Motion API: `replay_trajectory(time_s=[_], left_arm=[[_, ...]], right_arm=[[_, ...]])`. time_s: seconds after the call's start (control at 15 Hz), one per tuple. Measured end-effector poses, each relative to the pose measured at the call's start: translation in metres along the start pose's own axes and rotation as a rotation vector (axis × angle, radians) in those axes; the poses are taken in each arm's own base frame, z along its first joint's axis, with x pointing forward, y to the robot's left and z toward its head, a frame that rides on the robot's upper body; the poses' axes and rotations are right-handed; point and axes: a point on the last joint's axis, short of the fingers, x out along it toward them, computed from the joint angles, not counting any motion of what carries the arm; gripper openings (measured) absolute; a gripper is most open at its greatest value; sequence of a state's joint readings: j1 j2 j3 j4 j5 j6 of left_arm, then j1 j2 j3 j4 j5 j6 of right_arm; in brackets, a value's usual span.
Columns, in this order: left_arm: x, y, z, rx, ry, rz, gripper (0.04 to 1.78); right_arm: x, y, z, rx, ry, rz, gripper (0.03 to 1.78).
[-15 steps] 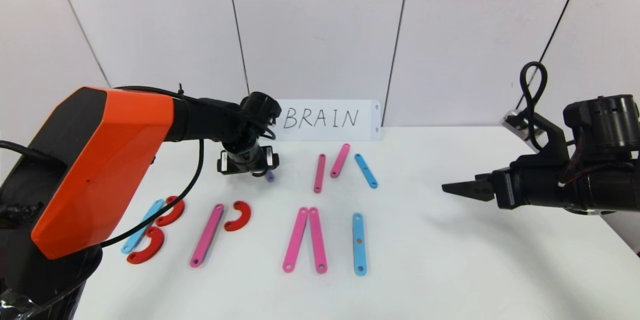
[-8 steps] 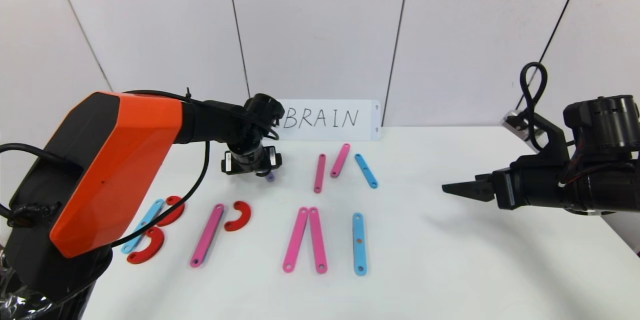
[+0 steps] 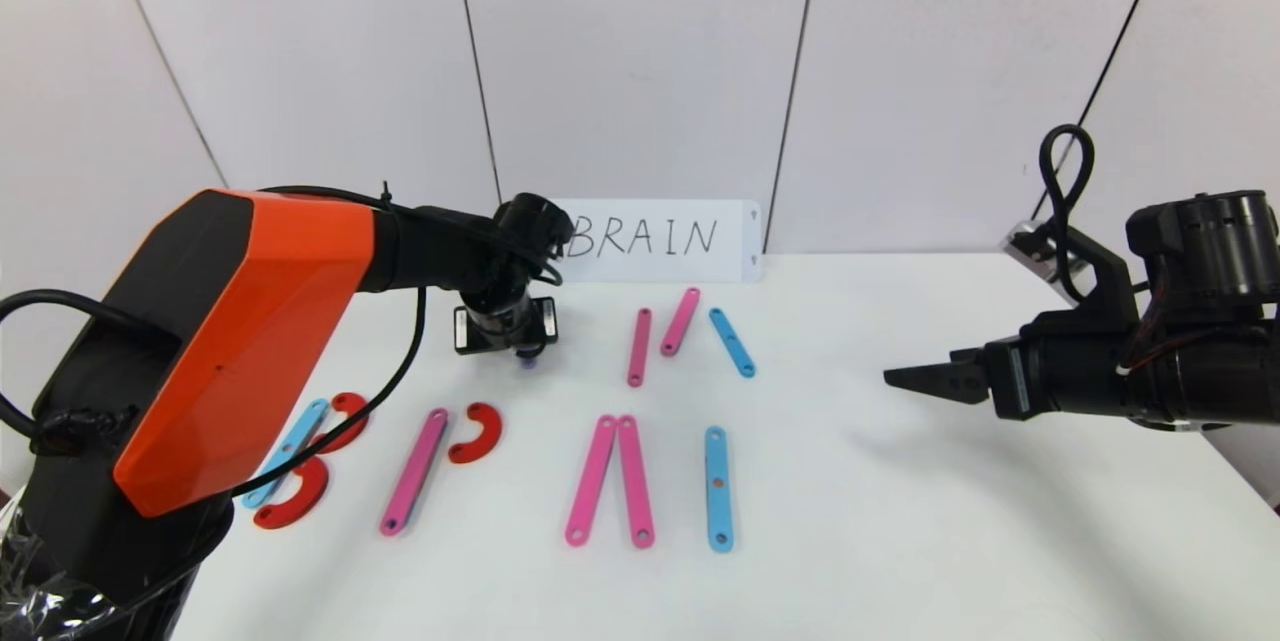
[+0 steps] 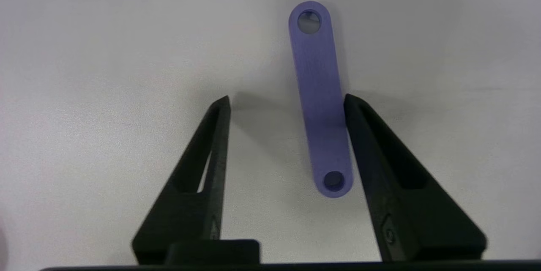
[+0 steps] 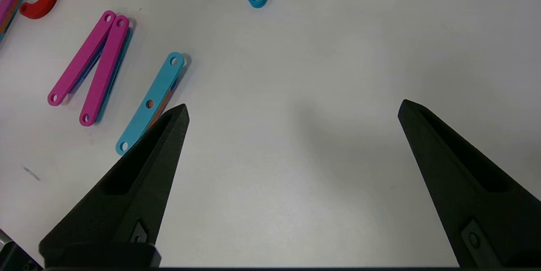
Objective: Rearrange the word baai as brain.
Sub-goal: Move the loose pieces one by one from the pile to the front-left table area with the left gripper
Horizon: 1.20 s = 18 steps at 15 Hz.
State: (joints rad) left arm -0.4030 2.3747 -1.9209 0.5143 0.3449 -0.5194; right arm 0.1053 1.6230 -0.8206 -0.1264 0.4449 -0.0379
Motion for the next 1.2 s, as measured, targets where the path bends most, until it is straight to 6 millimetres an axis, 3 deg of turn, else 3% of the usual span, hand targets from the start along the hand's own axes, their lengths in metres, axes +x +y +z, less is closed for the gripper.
replay_trajectory(time_s=[0.13, 0.27, 0.8, 1.2], left_arm=[[0.001, 0.0, -0.001, -0.005, 0.004, 0.002, 0.47], [0.001, -0.001, -0.002, -0.004, 0.005, 0.002, 0.28], [-0.003, 0.0, -0.001, -0.011, 0.008, 0.001, 0.27], [-0.036, 0.007, 0.01, -0.055, -0.022, -0.022, 0.27]], right_arm=[[0.0, 0.0, 0.0, 0.0, 0.0, 0.0, 1.73], [0.0, 0.0, 0.0, 0.0, 0.0, 0.0, 1.73], [0.0, 0.0, -0.001, -0.004, 0.003, 0.002, 1.73], [0.0, 0.0, -0.001, -0.005, 0.003, 0.002, 1.73]])
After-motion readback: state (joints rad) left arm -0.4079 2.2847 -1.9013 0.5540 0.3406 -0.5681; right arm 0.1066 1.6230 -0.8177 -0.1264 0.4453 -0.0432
